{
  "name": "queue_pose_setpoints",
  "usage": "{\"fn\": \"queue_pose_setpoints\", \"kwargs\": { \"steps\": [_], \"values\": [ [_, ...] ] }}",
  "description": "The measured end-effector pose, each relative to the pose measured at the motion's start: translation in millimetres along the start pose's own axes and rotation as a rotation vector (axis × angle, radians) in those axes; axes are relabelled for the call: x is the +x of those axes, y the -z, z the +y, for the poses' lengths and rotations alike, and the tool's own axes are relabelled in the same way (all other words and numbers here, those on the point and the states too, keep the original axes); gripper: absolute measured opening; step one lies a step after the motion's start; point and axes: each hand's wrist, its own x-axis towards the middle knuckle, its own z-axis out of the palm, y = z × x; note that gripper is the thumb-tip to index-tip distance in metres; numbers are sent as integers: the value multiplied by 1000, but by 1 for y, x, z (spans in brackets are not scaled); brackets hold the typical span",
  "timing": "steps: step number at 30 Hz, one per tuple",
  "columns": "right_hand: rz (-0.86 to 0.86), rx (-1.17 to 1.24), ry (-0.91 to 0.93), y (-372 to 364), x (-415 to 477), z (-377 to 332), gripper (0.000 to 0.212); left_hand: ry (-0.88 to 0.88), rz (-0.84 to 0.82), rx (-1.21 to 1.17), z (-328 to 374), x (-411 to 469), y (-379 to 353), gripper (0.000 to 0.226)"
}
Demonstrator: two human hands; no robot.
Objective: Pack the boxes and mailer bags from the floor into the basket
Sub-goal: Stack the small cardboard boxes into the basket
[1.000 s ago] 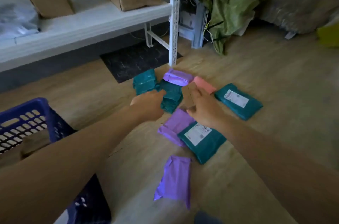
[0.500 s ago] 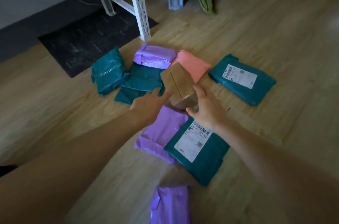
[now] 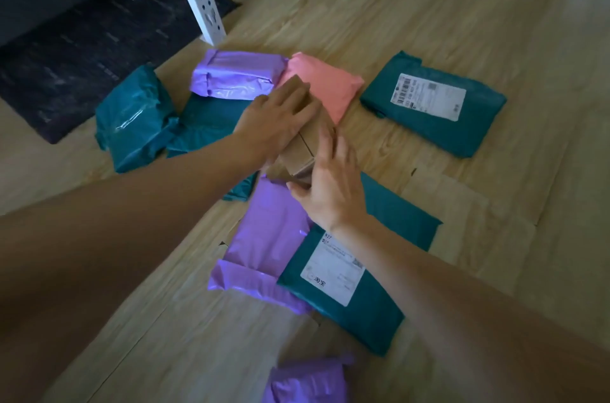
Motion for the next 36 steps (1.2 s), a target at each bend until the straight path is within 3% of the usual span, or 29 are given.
{"fn": "queue_pose_setpoints", "kwargs": {
  "steps": [5,11,18,26,36],
  "values": [
    [91,7,-41,-1,-2,8,104,-76,-91,-17,3,-1,6,114],
    [94,29,36,25,-1,18,103,-63,-37,-89,6,-12,20,111],
    [-8,-29,232,76,-2,11,107,-14,-105,-160,-21,-49,68,105],
    [-255,77,425,130,-27,-69,101,195,-234,-228,-43,-150,135,101],
    [-433,-63,705,208,-104,-216,101,499,-239,-253,-44,-337,251,109]
  ]
}}
